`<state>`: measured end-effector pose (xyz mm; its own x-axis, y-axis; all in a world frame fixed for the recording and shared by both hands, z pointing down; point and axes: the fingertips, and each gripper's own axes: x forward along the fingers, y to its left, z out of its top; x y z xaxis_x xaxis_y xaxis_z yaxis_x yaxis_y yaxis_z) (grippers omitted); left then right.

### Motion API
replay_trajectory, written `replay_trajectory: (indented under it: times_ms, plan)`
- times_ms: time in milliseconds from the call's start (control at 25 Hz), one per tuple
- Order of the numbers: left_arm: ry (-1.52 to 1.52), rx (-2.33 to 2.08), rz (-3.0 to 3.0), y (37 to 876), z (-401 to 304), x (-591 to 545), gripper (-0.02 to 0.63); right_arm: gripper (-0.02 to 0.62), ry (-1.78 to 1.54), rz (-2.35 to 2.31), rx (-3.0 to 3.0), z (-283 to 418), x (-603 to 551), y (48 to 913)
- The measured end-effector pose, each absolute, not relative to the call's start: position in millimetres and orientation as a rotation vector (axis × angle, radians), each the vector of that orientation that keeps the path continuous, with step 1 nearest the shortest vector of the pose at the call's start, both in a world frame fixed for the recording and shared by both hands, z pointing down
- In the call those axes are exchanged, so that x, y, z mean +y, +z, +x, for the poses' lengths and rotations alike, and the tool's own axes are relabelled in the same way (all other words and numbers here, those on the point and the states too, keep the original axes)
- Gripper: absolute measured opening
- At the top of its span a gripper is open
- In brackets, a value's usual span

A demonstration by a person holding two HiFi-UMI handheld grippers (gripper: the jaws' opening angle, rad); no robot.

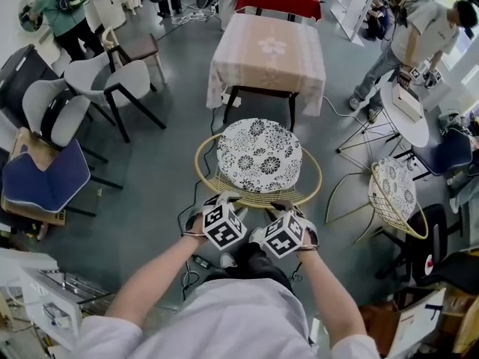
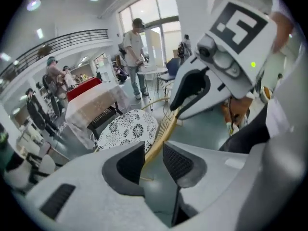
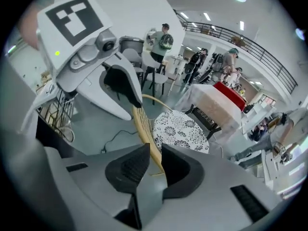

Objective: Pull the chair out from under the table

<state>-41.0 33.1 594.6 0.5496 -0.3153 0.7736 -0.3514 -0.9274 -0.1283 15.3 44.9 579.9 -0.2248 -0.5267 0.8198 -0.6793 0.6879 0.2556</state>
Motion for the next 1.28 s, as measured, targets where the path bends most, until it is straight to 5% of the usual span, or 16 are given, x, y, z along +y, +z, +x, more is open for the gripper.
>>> replay_trajectory:
  times_ms: [480,800,1280]
  plan:
    - [0.565,-0.942,2.528,493,-27,37,0.089,0.025,0.393,1.374,-2.107,6,46,501]
    - [0.437,-1.043,2.534,453,-28,46,0.006,0.003,0.460,1.526,-2.225,0,55,456]
    - [0.463,-1.072,2.517,452,-28,45,0.005,0.002,0.473,1.625,-2.242,1,56,444]
